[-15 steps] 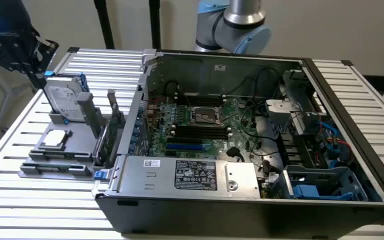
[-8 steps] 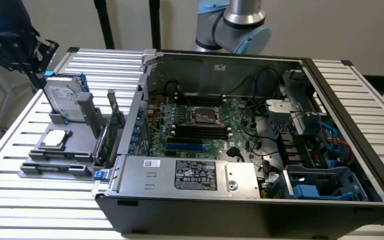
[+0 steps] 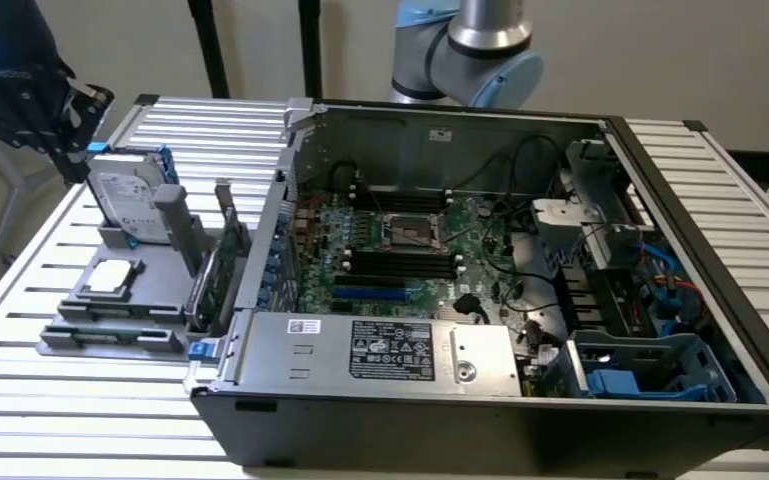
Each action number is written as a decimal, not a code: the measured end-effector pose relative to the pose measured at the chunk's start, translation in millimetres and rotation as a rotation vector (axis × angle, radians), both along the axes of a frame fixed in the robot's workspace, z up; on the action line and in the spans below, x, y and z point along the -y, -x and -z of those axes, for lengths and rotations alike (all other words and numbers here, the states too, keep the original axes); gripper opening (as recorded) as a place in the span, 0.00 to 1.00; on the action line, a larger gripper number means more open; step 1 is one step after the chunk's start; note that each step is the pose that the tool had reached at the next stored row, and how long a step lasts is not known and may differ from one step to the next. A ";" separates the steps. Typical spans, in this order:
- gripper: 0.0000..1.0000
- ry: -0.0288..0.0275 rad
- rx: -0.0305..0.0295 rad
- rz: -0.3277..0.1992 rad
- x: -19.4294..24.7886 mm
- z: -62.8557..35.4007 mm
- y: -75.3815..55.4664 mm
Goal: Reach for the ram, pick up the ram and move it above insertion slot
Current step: 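Reach for the ram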
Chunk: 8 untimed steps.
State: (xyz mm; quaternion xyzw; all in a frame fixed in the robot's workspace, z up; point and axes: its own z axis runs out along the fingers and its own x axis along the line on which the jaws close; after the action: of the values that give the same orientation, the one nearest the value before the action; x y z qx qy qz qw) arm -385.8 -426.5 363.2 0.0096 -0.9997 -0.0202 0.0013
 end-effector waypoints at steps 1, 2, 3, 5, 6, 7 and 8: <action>0.11 0.0001 -0.0018 0.000 4.8 0.0 -0.2; 0.11 0.0000 -0.0037 0.000 9.2 0.0 -0.4; 0.11 0.0000 -0.0057 0.000 13.9 0.0 -0.7; 0.11 0.0000 -0.0090 0.000 22.9 0.1 -1.3; 0.11 0.0001 -0.0106 0.000 27.4 0.1 -1.7; 0.11 0.0001 -0.0122 0.000 31.8 0.2 -2.0; 0.11 0.0002 -0.0138 0.000 36.6 0.2 -2.5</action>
State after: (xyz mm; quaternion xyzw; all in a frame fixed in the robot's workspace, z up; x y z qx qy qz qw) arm -383.2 -463.1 363.0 0.0094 -0.9997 -0.0202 0.0083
